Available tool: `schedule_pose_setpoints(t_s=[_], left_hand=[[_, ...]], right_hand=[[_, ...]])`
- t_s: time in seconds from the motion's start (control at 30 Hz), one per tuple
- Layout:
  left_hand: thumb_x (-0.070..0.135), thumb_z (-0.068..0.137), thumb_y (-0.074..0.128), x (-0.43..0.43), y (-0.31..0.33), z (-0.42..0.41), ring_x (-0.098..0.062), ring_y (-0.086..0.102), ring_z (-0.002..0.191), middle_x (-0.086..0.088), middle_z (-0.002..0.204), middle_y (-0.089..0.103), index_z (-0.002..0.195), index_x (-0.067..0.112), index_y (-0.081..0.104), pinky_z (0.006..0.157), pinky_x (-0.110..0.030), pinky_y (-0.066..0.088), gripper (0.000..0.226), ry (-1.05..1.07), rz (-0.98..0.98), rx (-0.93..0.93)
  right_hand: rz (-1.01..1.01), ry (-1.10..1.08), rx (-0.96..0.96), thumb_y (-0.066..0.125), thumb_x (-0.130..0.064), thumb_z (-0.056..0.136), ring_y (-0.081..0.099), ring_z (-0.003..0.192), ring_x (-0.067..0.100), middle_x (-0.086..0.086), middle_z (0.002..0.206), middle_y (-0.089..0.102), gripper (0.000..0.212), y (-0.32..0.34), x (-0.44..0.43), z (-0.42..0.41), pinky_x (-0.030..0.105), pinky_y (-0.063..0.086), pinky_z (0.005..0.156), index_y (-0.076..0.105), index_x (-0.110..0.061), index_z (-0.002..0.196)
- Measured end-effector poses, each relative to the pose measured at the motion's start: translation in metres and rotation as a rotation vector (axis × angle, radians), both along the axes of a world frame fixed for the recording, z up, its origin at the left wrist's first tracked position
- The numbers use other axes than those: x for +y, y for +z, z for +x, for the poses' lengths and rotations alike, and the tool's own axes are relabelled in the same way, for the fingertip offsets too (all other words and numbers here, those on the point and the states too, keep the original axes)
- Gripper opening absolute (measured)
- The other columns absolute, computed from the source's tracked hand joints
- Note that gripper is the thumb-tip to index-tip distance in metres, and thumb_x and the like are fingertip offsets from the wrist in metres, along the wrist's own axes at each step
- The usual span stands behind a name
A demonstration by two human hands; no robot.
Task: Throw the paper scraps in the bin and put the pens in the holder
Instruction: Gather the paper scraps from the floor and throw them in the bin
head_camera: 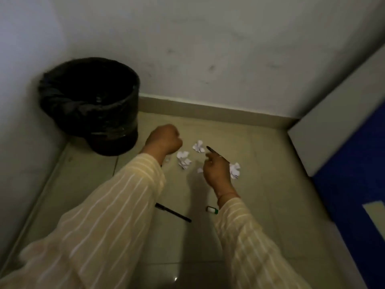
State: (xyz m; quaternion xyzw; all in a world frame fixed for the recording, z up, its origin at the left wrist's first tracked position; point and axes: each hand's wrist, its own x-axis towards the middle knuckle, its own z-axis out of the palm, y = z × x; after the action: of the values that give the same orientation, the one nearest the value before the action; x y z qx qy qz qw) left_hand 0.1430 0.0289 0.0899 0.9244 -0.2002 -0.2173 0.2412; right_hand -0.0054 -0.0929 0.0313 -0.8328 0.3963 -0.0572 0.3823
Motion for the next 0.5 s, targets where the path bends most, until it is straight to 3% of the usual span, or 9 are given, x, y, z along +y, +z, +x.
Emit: schedule_pose_setpoints(t_s=[0.13, 0.3, 0.4, 0.5], left_hand=[[0.029, 0.085, 0.071, 0.005, -0.051, -0.038, -0.033, 0.067, 0.116, -0.013, 0.143, 0.062, 0.134, 0.022, 0.065, 0.096, -0.039, 0.059, 0.05, -0.053, 0.109, 0.091], [0.028, 0.087, 0.071, 0.013, -0.065, -0.028, -0.033, 0.069, 0.112, -0.011, 0.138, 0.065, 0.138, 0.021, 0.063, 0.095, -0.041, 0.06, 0.052, 0.12, 0.107, 0.103], [0.028, 0.086, 0.072, 0.011, -0.064, -0.02, -0.033, 0.069, 0.104, -0.009, 0.133, 0.066, 0.137, 0.025, 0.064, 0.086, -0.042, 0.064, 0.052, 0.195, 0.053, 0.108], [0.021, 0.086, 0.071, -0.001, -0.065, -0.023, -0.031, 0.069, 0.105, -0.007, 0.136, 0.065, 0.136, 0.029, 0.063, 0.087, -0.042, 0.064, 0.052, 0.169, 0.032, 0.118]], right_hand=[[0.065, -0.082, 0.139, 0.055, -0.014, 0.094, 0.053, 0.136, 0.034, 0.015, 0.146, 0.059, 0.051, -0.049, -0.013, -0.048, 0.036, 0.043, 0.11, 0.055, -0.014, 0.145], [-0.014, -0.098, 0.207, 0.054, -0.019, 0.085, 0.047, 0.135, 0.041, 0.016, 0.146, 0.052, 0.05, -0.067, -0.027, -0.057, 0.043, 0.047, 0.106, 0.056, -0.012, 0.135], [-0.066, -0.066, 0.292, 0.054, -0.021, 0.09, 0.025, 0.152, 0.036, 0.014, 0.169, 0.021, 0.063, -0.072, -0.036, -0.051, 0.045, 0.033, 0.12, 0.041, -0.014, 0.152], [-0.106, -0.027, 0.3, 0.052, -0.023, 0.093, 0.018, 0.156, 0.033, 0.013, 0.171, 0.016, 0.064, -0.079, -0.038, -0.037, 0.046, 0.026, 0.124, 0.037, -0.013, 0.154]])
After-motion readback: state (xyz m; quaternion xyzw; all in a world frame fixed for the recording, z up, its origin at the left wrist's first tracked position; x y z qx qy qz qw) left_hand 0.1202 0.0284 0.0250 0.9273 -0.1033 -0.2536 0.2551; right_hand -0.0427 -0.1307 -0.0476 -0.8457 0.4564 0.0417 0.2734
